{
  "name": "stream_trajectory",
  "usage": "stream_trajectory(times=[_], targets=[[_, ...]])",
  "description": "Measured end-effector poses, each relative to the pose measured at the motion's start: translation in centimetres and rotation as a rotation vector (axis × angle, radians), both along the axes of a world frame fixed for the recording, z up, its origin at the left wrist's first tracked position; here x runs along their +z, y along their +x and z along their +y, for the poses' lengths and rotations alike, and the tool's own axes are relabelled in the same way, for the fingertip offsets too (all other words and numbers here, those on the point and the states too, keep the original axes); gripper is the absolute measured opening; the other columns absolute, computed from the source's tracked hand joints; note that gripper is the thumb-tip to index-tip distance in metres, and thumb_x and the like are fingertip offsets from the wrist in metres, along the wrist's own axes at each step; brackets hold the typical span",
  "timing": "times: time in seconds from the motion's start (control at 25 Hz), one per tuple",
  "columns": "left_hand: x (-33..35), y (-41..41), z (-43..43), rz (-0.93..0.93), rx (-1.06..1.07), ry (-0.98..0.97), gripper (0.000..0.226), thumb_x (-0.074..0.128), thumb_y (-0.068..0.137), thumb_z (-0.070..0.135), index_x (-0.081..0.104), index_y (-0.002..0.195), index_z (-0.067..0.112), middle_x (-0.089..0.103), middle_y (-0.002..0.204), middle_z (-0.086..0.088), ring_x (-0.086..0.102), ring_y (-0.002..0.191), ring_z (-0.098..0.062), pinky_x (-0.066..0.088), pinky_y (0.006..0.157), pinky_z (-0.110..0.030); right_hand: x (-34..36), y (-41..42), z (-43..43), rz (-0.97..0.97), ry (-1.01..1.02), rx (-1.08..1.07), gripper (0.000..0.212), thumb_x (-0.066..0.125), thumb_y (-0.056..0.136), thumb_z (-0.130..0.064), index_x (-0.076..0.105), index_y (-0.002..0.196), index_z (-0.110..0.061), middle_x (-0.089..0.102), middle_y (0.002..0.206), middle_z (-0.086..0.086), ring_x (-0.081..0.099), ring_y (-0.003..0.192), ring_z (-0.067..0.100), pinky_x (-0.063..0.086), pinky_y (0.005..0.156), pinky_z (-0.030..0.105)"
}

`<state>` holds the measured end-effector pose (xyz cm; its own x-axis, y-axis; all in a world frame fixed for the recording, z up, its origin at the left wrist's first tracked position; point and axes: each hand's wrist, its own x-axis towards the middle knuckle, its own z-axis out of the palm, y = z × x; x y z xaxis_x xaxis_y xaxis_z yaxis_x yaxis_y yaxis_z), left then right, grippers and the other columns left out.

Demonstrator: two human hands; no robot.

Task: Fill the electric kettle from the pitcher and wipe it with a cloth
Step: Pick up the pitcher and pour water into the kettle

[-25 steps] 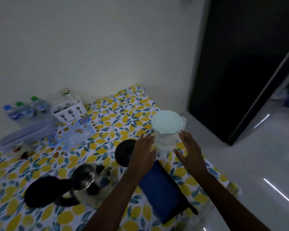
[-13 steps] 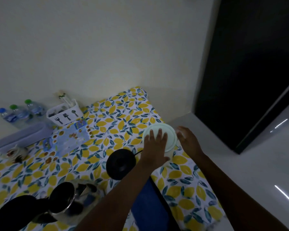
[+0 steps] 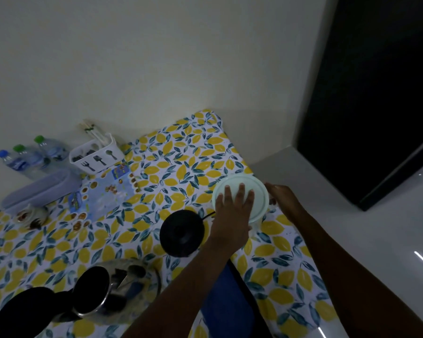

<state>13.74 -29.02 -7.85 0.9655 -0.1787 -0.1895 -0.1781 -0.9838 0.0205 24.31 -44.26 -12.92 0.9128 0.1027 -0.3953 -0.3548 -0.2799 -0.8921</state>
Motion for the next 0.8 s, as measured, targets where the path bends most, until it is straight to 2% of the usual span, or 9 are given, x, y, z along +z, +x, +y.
stream_trajectory(times=[0.2,0.32,0.4,0.48,0.56,0.68,0.8], targets=[[0.1,-2.0,0.7,-0.035,-0.056,-0.028,0.087,0.058,0.091,0.031,-0.003,0.152,0.019,-0.007,0.163,-0.010,-0.007,0.147,-0.043,0.008,0.118,-0.059,-1.3,-3.0,-0.4,-0.016,0.098,-0.099,0.043,0.065,0.082,-0.045,0.047,0.059,-0.014,0.041,0.055,0.009,0.037,0.043,0.012,0.032,0.051,0.028],[0.6,-3.9,1.2,-0.004,-0.021,-0.017,0.098,0.063,0.087,0.044,-0.007,0.151,0.019,-0.010,0.163,-0.008,-0.008,0.148,-0.041,0.009,0.119,-0.058,-0.7,-5.5,0.4,-0.050,0.185,-0.148,0.042,0.068,0.078,-0.042,0.048,0.053,-0.014,0.039,0.049,0.004,0.037,0.045,0.012,0.032,0.044,0.020],[1.1,-5.4,1.8,-0.013,0.008,-0.048,0.097,0.062,0.087,0.045,-0.006,0.151,0.020,-0.008,0.163,-0.008,-0.006,0.148,-0.041,0.010,0.119,-0.058,-0.4,-6.9,1.2,-0.049,0.220,-0.143,0.042,0.067,0.082,-0.035,0.052,0.046,-0.020,0.043,0.042,-0.006,0.040,0.041,0.007,0.034,0.042,0.018],[1.6,-7.4,2.5,-0.063,0.031,-0.076,0.092,0.059,0.089,0.044,-0.005,0.151,0.021,-0.006,0.164,-0.008,-0.004,0.148,-0.041,0.011,0.119,-0.058,0.0,-8.1,2.1,-0.037,0.205,-0.143,0.040,0.066,0.084,-0.035,0.053,0.049,-0.019,0.045,0.041,-0.007,0.042,0.040,0.008,0.036,0.046,0.023],[2.4,-9.8,3.6,-0.111,0.075,-0.096,0.090,0.057,0.090,0.044,-0.006,0.151,0.020,-0.005,0.163,-0.009,-0.003,0.148,-0.043,0.011,0.118,-0.060,0.9,-8.8,3.9,-0.021,0.143,-0.116,0.042,0.067,0.084,-0.037,0.049,0.055,-0.012,0.042,0.043,0.000,0.040,0.040,0.014,0.033,0.049,0.028],[3.4,-13.3,5.5,-0.187,0.159,-0.121,0.090,0.056,0.090,0.044,-0.007,0.151,0.022,-0.004,0.163,-0.013,-0.003,0.146,-0.047,0.011,0.115,-0.064,3.4,-9.5,7.7,-0.031,0.025,-0.030,0.057,0.065,0.085,-0.042,0.036,0.043,-0.017,0.037,0.031,-0.007,0.037,0.030,0.008,0.032,0.043,0.025],[5.0,-15.8,8.4,-0.198,0.254,-0.136,0.099,0.060,0.088,0.048,-0.016,0.149,0.025,-0.011,0.162,-0.012,-0.009,0.145,-0.047,0.006,0.116,-0.064,6.0,-10.8,11.9,-0.062,-0.001,0.051,0.049,0.068,0.083,-0.042,0.045,0.048,-0.016,0.045,0.035,-0.008,0.044,0.035,0.007,0.034,0.049,0.027]])
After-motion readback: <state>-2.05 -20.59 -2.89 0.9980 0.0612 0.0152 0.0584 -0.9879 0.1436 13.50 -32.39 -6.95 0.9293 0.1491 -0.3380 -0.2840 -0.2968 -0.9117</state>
